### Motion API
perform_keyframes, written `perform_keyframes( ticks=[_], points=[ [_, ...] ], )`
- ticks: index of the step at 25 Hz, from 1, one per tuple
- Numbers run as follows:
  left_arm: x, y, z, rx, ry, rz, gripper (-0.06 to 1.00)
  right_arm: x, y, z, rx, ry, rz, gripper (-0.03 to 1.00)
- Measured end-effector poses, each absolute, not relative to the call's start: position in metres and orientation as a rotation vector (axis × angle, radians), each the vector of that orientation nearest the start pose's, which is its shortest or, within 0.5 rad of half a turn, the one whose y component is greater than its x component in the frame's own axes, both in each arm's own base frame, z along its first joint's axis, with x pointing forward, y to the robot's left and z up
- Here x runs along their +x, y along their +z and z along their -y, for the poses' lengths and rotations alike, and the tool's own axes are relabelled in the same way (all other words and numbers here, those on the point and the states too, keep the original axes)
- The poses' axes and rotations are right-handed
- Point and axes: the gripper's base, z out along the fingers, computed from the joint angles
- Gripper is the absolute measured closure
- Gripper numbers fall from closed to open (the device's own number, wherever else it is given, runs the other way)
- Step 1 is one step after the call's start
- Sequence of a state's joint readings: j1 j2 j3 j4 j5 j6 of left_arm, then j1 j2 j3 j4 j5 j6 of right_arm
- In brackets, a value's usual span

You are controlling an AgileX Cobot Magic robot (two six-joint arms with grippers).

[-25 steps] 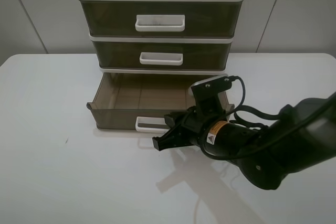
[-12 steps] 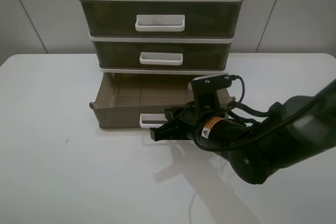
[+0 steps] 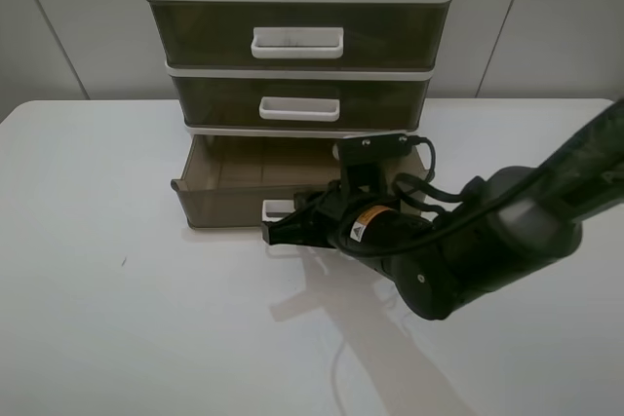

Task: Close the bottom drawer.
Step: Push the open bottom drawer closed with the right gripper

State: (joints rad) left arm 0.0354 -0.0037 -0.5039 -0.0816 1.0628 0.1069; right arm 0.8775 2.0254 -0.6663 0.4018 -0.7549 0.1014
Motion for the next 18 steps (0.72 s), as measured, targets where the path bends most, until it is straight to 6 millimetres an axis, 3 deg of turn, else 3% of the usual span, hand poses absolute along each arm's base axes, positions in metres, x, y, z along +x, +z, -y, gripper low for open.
perform_keyframes(
  ticks=[18],
  points=[
    [-0.006,0.278,0.007,0.077,-0.008,-2.035,0.23,0.245,0.067,-0.24,-0.191,0.424,-2.005,0.95]
  ],
)
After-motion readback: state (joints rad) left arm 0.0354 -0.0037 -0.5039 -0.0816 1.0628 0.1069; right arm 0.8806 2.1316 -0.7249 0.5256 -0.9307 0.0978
